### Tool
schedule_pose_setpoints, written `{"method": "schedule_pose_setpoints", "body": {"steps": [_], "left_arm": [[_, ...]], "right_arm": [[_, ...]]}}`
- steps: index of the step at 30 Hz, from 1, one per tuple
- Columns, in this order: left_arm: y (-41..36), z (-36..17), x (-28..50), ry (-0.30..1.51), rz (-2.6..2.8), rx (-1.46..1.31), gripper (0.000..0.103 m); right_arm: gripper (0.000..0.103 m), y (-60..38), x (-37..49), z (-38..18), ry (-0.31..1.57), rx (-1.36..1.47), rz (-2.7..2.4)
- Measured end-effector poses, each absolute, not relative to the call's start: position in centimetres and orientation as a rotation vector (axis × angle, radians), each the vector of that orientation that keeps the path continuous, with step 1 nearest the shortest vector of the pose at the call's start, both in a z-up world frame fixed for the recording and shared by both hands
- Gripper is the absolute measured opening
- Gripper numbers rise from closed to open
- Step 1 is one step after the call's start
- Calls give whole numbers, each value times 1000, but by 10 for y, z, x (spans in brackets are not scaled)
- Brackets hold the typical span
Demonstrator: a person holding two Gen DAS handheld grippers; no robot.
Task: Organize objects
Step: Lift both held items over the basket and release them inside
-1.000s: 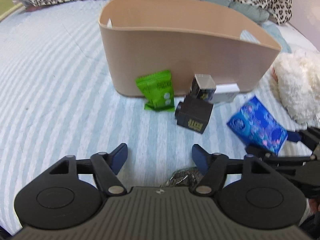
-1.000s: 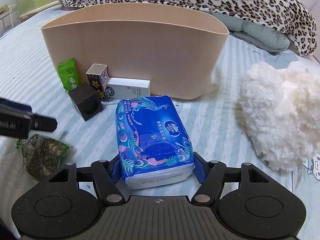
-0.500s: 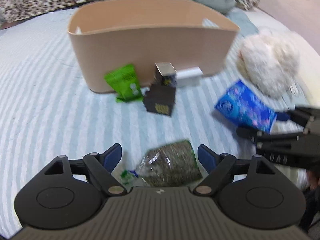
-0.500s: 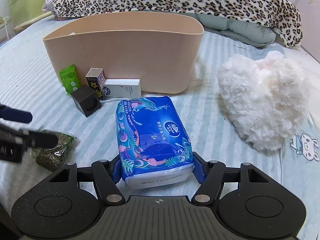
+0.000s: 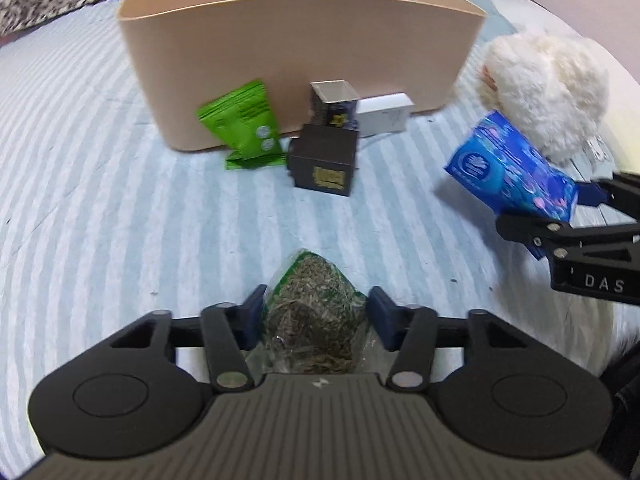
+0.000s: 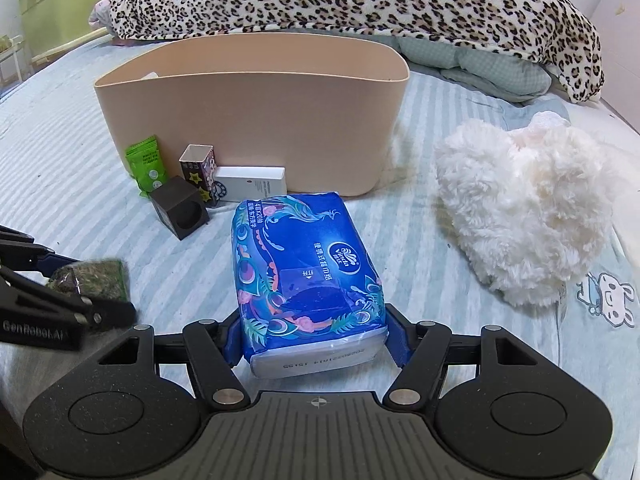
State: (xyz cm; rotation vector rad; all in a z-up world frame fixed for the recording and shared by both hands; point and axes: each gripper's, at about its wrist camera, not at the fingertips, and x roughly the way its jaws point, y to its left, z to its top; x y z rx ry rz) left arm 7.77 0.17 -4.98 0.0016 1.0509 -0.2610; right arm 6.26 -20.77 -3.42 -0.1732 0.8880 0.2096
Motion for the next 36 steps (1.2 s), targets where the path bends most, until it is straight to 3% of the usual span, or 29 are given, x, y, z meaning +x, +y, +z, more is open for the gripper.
{"method": "schedule_pose_setpoints", "body": {"steps": [2, 9, 21, 36], "left_arm": [[6, -48, 77, 1054, -247, -13, 40], [16, -39, 74, 1050, -239, -62, 33], [26, 36, 80, 839, -224, -36, 32], [25, 82, 170, 684, -162, -8, 32]], "right_arm": [[64, -207, 62, -34, 884, -176, 211], [64, -205, 60, -30, 867, -175, 212], [64, -199, 59, 10, 730, -125, 219], [64, -184, 131, 71, 581, -116, 192]]}}
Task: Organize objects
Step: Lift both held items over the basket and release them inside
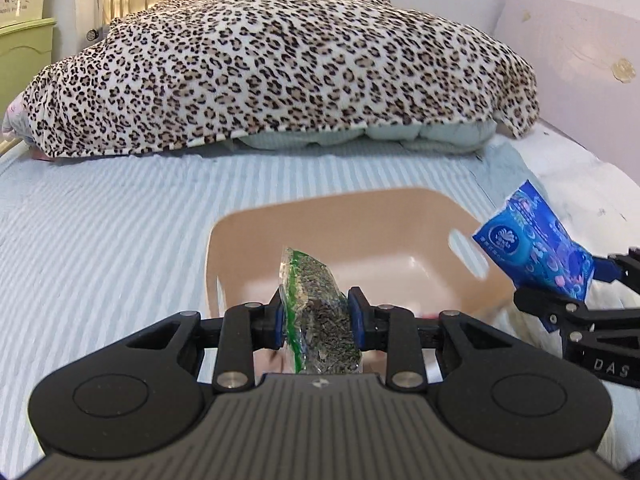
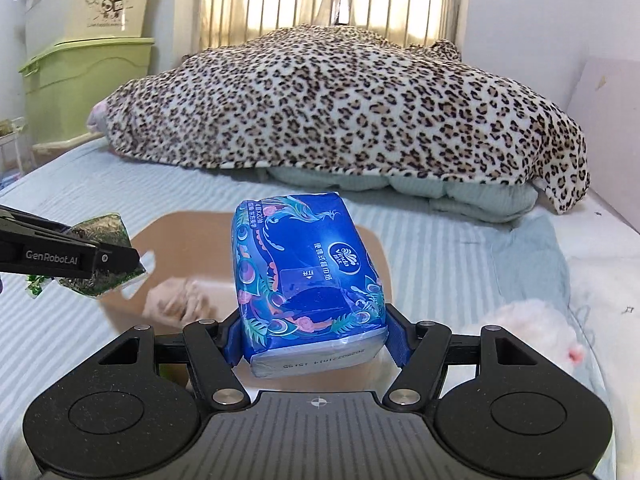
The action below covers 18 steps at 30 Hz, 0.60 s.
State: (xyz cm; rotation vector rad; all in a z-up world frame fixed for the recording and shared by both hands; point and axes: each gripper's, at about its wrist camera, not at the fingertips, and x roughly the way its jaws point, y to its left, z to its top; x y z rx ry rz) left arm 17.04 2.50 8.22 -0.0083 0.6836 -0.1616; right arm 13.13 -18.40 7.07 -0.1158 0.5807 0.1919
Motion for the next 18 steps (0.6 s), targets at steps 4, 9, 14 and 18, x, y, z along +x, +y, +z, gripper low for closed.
{"method": "schedule_pose_setpoints", "body": {"steps": [4, 9, 14, 18], "left_arm": [[20, 71, 203, 695, -136, -18, 32], [18, 43, 234, 745, -86, -9, 32], [19, 21, 252, 790, -70, 8, 33], [20, 20, 249, 788, -74, 27, 39]], "right_arm": [[64, -180, 161, 63, 604, -122, 179], [64, -173, 192, 45, 660, -146, 167], [64, -165, 211, 29, 712, -174, 153], [65, -160, 218, 24, 740, -182, 170]]}}
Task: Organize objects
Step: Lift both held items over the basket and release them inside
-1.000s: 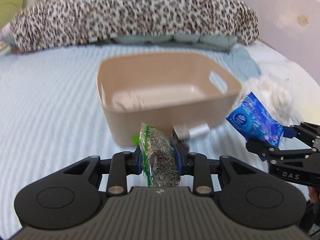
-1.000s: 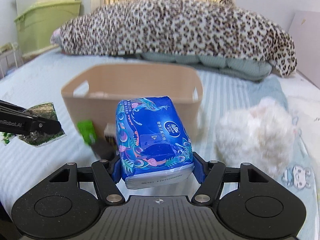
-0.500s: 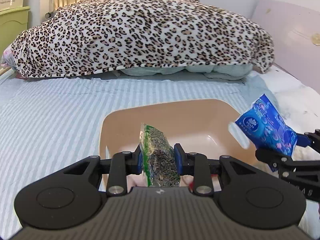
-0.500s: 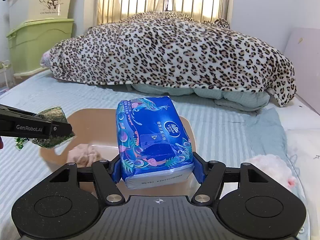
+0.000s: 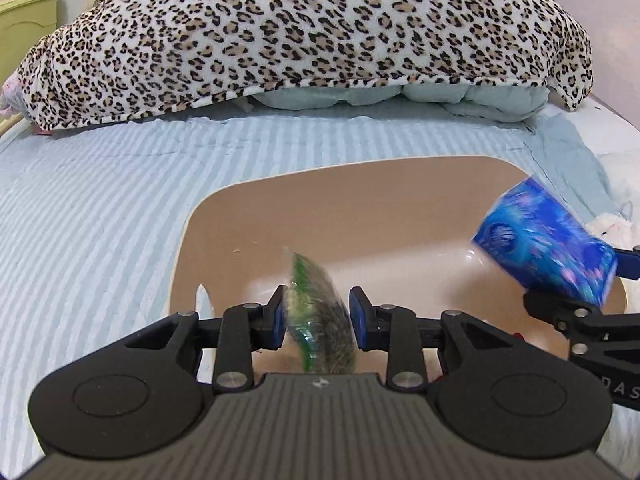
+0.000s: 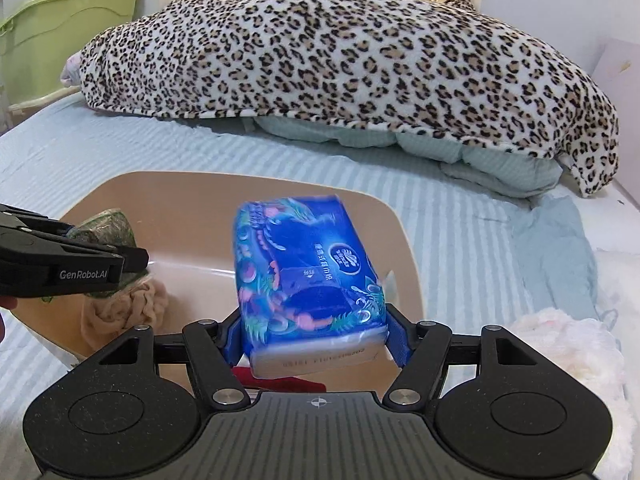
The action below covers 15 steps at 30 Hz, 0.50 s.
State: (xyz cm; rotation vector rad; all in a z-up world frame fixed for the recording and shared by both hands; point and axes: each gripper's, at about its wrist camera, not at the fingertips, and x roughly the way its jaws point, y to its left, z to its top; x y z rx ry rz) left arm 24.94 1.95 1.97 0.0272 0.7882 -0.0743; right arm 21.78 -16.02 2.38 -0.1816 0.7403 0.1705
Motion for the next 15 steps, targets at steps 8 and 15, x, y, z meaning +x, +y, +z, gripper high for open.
{"method": "schedule_pose_setpoints", "body": {"steps": [8, 15], "left_arm": [[34, 48, 219, 760, -48, -24, 84], [43, 66, 178, 738, -32, -4, 85]], "right_arm": [[83, -162, 187, 38, 677, -199, 183], [98, -177, 150, 42, 674, -167, 182]]}}
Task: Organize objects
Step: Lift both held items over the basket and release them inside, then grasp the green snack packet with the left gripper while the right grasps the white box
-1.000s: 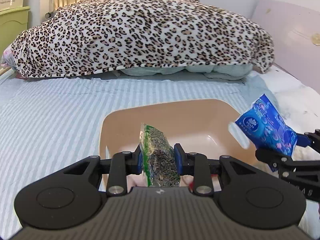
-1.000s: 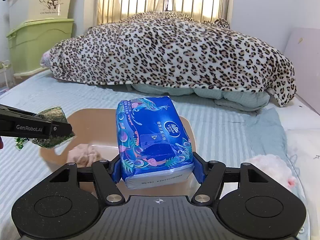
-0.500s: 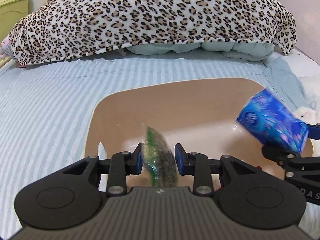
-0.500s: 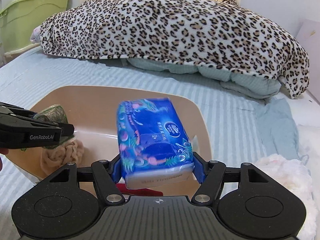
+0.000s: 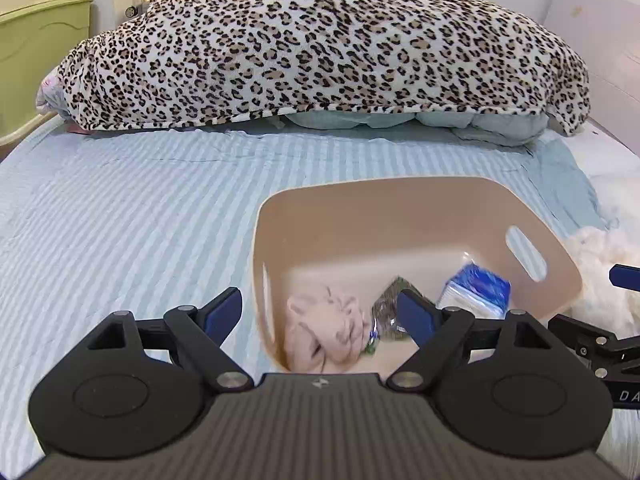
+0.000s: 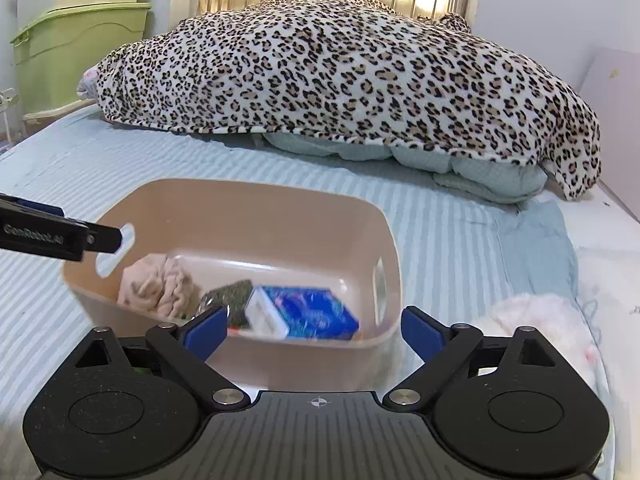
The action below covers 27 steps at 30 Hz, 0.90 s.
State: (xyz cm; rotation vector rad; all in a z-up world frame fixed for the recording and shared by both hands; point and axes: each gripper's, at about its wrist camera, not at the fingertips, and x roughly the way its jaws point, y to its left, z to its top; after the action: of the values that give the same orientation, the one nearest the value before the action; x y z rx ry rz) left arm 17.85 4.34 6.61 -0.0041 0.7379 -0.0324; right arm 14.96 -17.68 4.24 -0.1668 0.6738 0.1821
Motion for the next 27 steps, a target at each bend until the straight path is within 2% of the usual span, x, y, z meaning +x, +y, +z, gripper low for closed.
{"method": "schedule_pose_setpoints", "body": {"steps": [5, 11, 27], "left_arm": [[47, 67, 153, 747, -45, 11, 89], [42, 45, 144, 796, -65, 57, 90], [28, -24, 172, 902, -73, 55, 90]], "right_arm": [[101, -180, 135, 26, 713, -174, 180], [101, -178, 130, -8, 766, -177, 174], [101, -169, 156, -64, 836, -129, 186]]}}
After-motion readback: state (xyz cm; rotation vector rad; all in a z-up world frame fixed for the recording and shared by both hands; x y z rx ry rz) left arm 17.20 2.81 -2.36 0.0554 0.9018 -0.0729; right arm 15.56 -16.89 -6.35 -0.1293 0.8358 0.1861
